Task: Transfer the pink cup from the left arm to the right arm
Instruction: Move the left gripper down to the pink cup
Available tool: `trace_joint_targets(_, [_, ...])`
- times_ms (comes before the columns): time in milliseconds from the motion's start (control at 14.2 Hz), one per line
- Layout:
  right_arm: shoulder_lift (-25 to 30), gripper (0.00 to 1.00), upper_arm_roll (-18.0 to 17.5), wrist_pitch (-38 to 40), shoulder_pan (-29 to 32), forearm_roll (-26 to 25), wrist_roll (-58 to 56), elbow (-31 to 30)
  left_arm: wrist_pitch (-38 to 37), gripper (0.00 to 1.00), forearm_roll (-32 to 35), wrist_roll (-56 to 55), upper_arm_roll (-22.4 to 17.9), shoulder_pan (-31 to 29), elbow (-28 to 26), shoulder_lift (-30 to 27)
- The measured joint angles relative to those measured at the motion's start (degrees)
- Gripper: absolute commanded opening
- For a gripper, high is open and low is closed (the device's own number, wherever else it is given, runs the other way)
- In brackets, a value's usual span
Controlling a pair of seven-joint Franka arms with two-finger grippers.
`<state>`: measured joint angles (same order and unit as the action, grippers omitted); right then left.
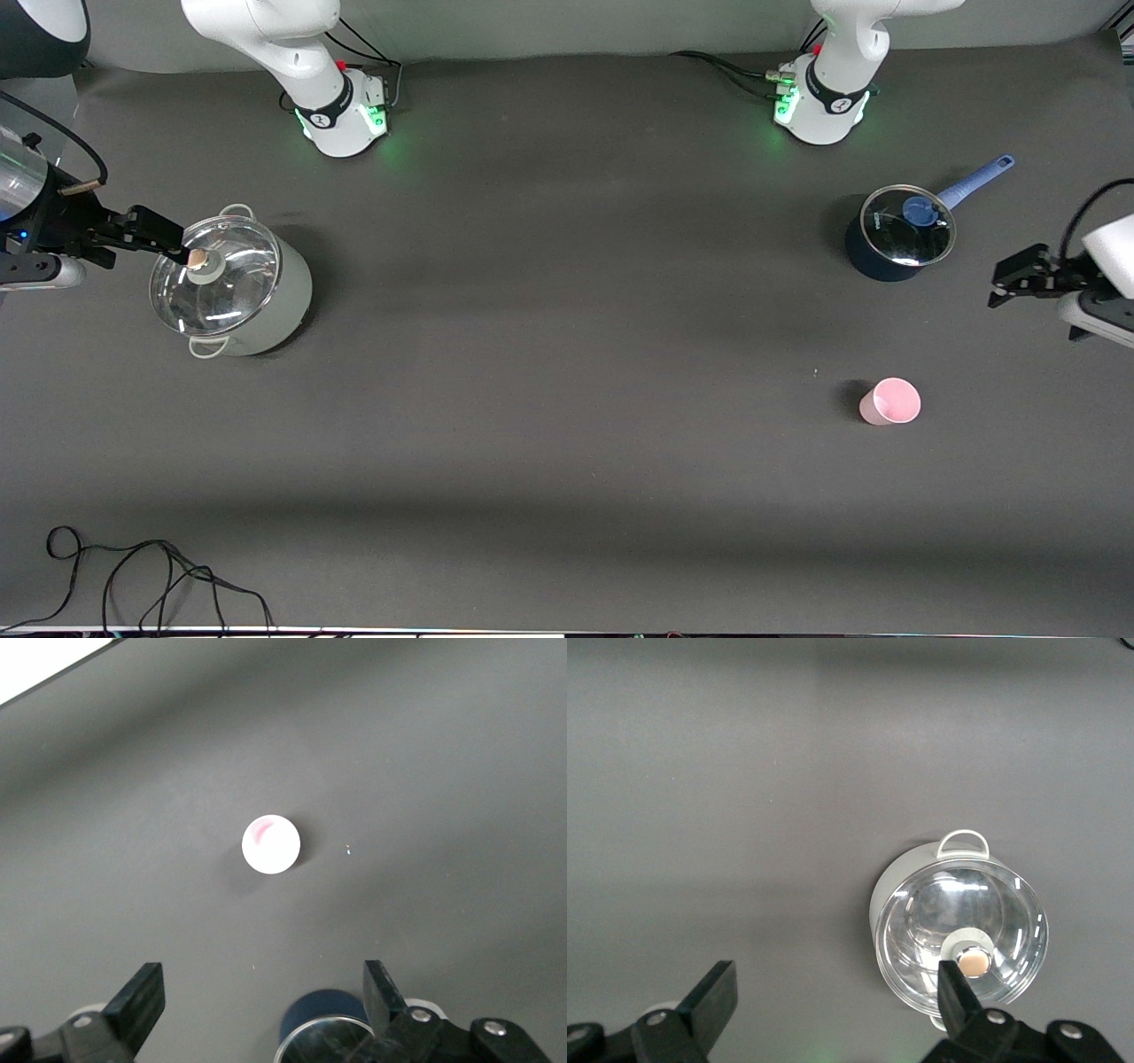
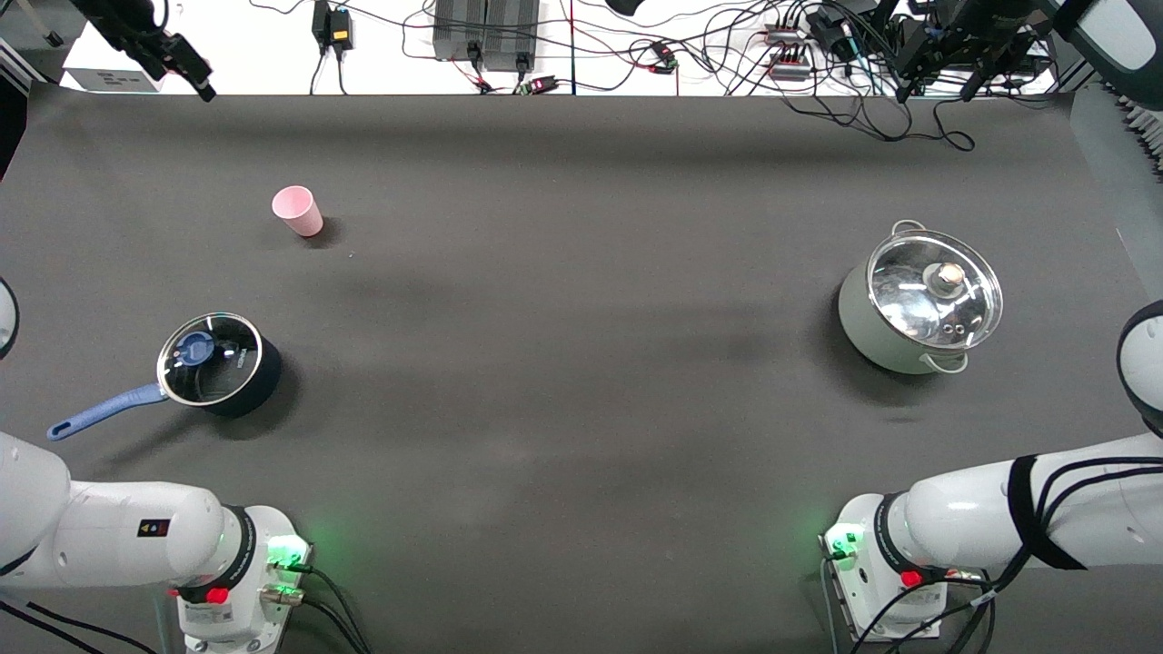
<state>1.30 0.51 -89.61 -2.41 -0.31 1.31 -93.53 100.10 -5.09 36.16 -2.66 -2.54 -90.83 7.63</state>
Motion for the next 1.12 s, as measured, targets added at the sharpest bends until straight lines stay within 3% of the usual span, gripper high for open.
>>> trace_joint_targets(281, [0.0, 1.0, 0.0, 0.0, 0.0, 0.0, 0.0, -0.1, 0.9, 1.0, -12.5, 22.3, -0.2, -8.5, -0.1, 4.9])
trace_joint_targets(562, [0.0, 1.0, 0.0, 0.2, 0.0, 0.0, 0.0, -0.1, 1.0, 1.0, -27.4, 48.1, -0.3, -17.4, -0.2, 14.8])
trace_joint_targets(773, [0.0, 1.0, 0.0, 0.2, 0.0, 0.0, 0.0, -0.1, 1.0, 1.0, -36.8, 64.4, -0.3, -21.1, -0.7, 22.1])
trace_joint_targets(1125, [0.0, 1.0, 0.0, 0.2, 0.0, 0.0, 0.0, -0.1, 1.0, 1.0, -53.2, 92.4, -0.2, -25.6, -6.0, 32.1])
